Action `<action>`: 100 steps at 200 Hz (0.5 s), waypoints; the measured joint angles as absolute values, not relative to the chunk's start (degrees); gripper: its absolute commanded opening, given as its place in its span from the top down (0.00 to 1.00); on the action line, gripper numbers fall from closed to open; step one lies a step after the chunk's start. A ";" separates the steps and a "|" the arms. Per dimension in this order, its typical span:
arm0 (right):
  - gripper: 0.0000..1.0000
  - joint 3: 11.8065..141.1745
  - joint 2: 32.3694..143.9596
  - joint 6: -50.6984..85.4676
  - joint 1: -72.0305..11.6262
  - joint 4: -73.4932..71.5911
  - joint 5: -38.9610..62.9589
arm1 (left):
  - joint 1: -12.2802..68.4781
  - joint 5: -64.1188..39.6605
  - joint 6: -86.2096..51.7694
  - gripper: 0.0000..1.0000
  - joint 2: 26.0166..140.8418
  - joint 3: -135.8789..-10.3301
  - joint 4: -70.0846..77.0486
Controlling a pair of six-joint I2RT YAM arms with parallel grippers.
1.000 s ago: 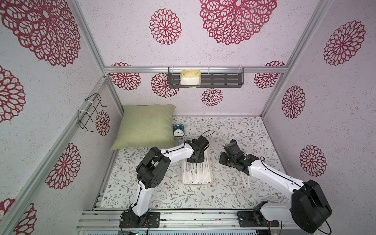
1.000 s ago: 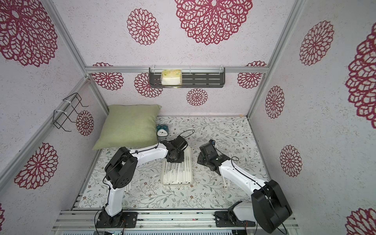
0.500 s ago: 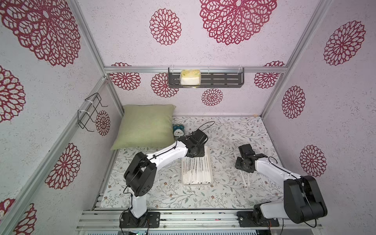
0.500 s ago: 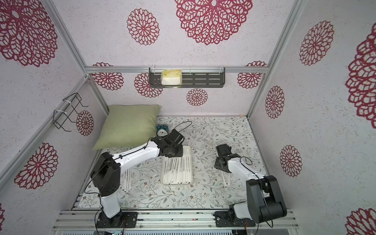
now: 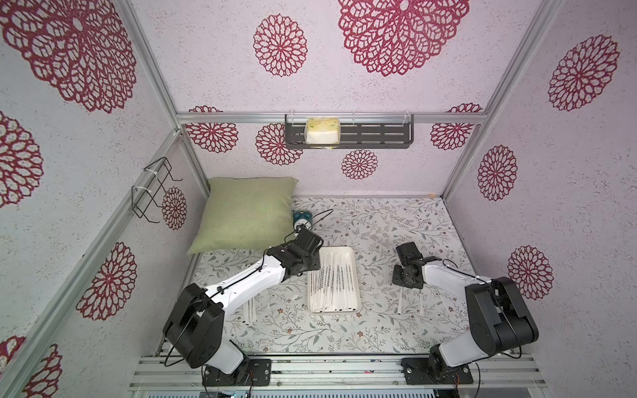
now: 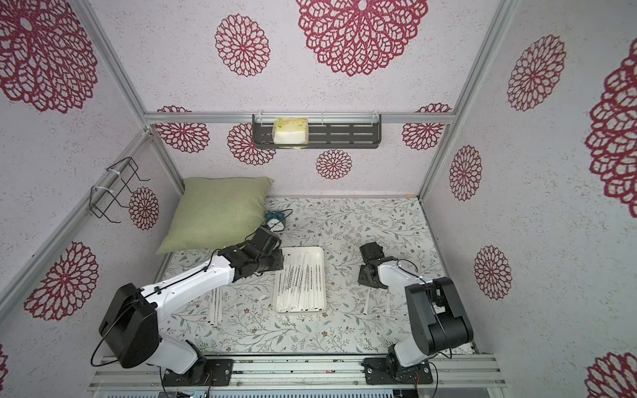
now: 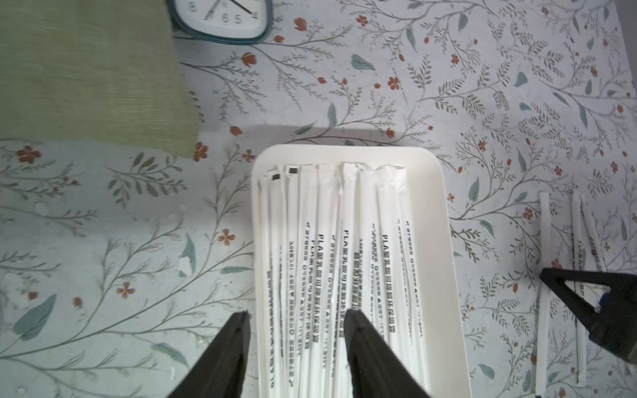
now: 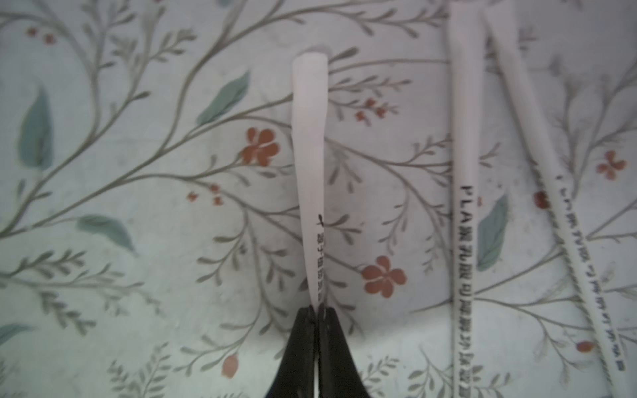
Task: Put the straws into the storage box
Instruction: Pick up the straw from the center of the board, then place the straw in the storage box.
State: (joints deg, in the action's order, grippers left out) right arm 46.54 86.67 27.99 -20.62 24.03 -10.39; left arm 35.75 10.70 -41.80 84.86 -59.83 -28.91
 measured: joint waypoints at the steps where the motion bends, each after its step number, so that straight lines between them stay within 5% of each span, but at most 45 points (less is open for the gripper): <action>1: 0.93 46.76 86.65 27.99 -20.91 24.16 -10.37 | 35.46 10.70 -41.89 0.49 84.53 -59.48 -28.82; 59: 0.95 61.01 84.75 37.23 -40.53 21.47 -4.45 | 31.62 7.64 -44.38 0.49 79.68 -52.21 -25.06; 100: 0.95 61.21 93.80 41.89 -43.33 17.23 -2.46 | 31.62 4.47 -46.39 0.49 80.18 -51.42 -21.78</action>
State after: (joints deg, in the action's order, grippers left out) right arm 61.21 93.80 41.89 -43.33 17.23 -2.46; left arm 31.62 4.47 -46.39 80.18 -51.42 -21.78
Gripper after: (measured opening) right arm 0.066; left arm 0.513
